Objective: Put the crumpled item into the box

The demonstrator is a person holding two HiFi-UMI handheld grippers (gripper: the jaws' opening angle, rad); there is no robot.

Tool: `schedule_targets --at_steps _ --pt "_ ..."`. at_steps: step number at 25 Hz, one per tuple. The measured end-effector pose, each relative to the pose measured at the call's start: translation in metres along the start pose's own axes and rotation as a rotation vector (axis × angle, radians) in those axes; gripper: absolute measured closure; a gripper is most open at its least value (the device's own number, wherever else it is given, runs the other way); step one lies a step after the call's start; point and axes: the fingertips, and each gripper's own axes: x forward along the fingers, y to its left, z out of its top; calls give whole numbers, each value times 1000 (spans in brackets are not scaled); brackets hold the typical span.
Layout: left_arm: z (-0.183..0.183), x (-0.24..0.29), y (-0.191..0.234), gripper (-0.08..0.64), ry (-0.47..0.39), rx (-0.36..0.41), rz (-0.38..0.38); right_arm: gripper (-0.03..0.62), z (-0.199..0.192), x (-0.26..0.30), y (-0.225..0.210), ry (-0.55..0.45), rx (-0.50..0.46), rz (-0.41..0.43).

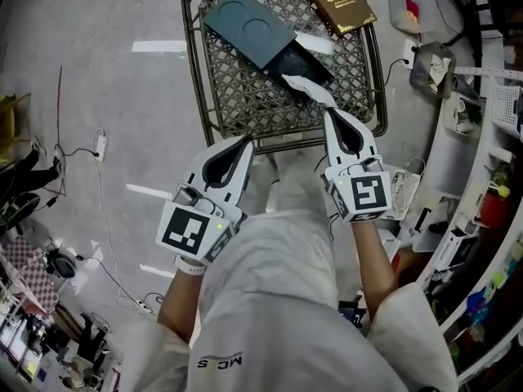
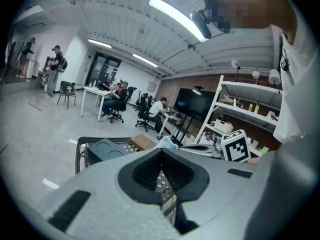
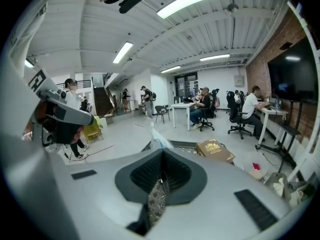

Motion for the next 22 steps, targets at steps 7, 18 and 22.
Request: schedule_targets --at_steps 7,18,22 --pt "-20 17 17 538 39 -20 26 578 -34 36 -19 50 57 -14" --pt "-50 46 27 538 94 -51 21 578 -91 85 -34 110 180 -22" --pt "-59 55 29 538 106 -68 19 578 -108 100 -33 134 235 -3"
